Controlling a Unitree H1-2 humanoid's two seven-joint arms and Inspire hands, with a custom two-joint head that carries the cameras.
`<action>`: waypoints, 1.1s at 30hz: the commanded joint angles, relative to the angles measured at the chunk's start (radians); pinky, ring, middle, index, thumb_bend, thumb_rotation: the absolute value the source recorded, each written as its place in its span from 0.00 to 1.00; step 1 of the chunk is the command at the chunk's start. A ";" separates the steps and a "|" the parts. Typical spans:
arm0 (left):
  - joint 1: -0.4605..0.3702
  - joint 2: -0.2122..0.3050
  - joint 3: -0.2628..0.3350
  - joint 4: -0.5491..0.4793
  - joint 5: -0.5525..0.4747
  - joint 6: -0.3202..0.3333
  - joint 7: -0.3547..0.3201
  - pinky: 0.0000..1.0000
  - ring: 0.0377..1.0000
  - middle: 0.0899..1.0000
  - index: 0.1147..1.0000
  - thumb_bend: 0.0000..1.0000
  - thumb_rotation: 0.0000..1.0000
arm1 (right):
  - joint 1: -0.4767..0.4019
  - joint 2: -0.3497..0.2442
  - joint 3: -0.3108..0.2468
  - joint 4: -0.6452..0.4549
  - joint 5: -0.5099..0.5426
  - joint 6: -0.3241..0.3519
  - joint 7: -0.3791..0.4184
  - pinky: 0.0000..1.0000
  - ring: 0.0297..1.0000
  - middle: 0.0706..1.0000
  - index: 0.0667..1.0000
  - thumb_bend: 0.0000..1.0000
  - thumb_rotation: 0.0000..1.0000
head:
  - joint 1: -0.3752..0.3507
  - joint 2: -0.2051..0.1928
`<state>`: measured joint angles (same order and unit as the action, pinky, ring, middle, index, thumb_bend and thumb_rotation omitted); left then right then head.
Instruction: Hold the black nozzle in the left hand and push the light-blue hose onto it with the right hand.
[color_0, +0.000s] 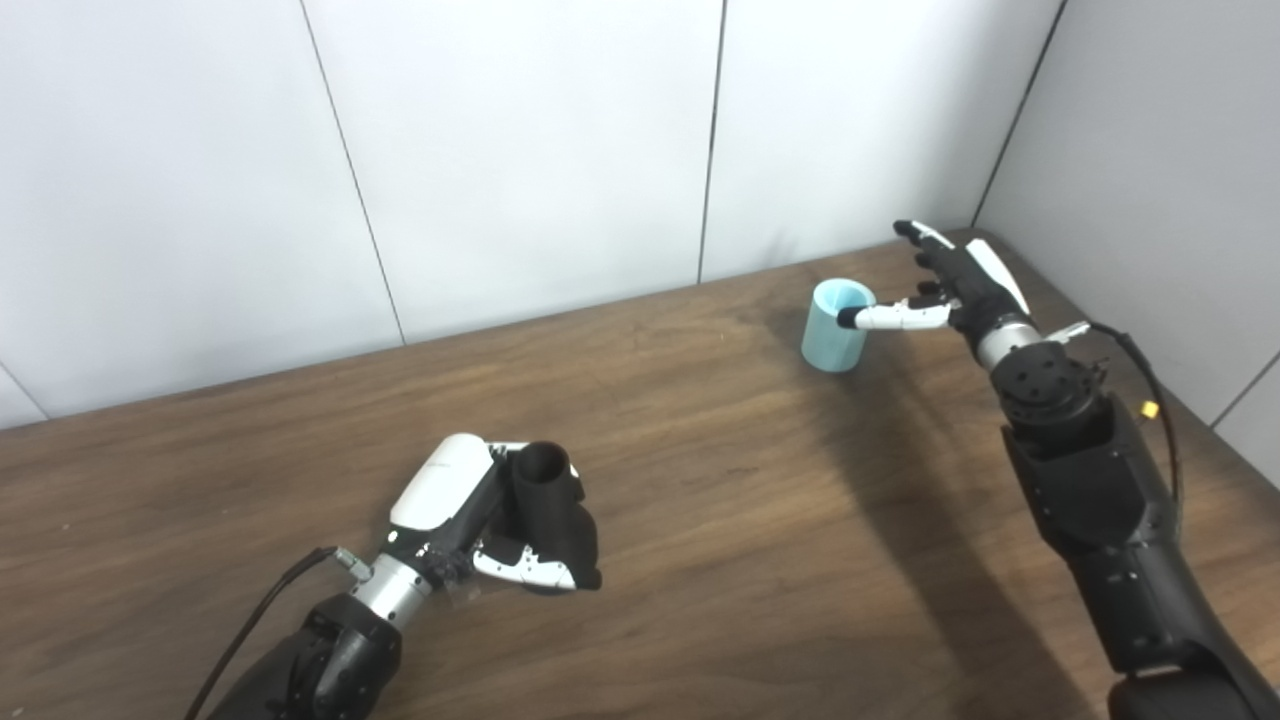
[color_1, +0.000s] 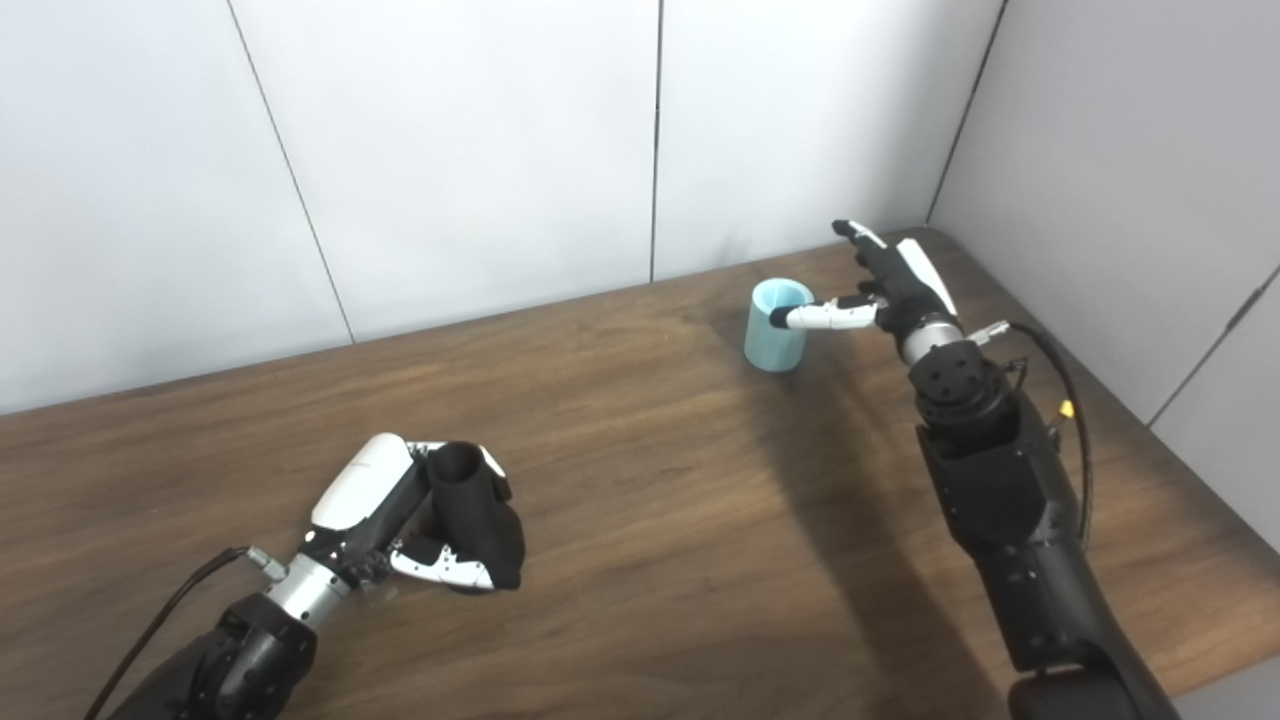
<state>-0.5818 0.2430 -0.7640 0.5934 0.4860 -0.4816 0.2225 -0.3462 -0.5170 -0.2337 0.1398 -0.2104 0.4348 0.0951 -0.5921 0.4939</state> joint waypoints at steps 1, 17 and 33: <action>0.196 0.051 -0.076 0.141 0.039 0.012 -0.026 0.37 0.41 0.40 0.44 0.51 0.00 | -0.049 -0.041 0.003 -0.003 0.015 -0.086 -0.007 0.87 0.96 0.98 0.95 0.83 0.21 | 0.002 0.002; 0.192 0.054 -0.084 0.152 0.029 0.012 -0.027 0.39 0.42 0.40 0.44 0.51 0.00 | -0.047 -0.017 0.066 0.039 0.040 -0.086 0.010 0.85 0.95 1.00 1.00 0.81 0.12 | 0.007 0.008; 0.208 0.057 -0.072 0.145 0.039 0.012 -0.038 0.38 0.42 0.40 0.44 0.51 0.00 | -0.116 0.051 0.140 0.221 -0.040 -0.147 -0.149 0.73 0.82 0.90 0.86 0.77 0.00 | 0.020 0.021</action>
<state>-0.5801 0.2573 -0.7631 0.5930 0.4831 -0.4818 0.2254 -0.4073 -0.4772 -0.1127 0.3379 -0.2249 0.3069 -0.0196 -0.5706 0.5139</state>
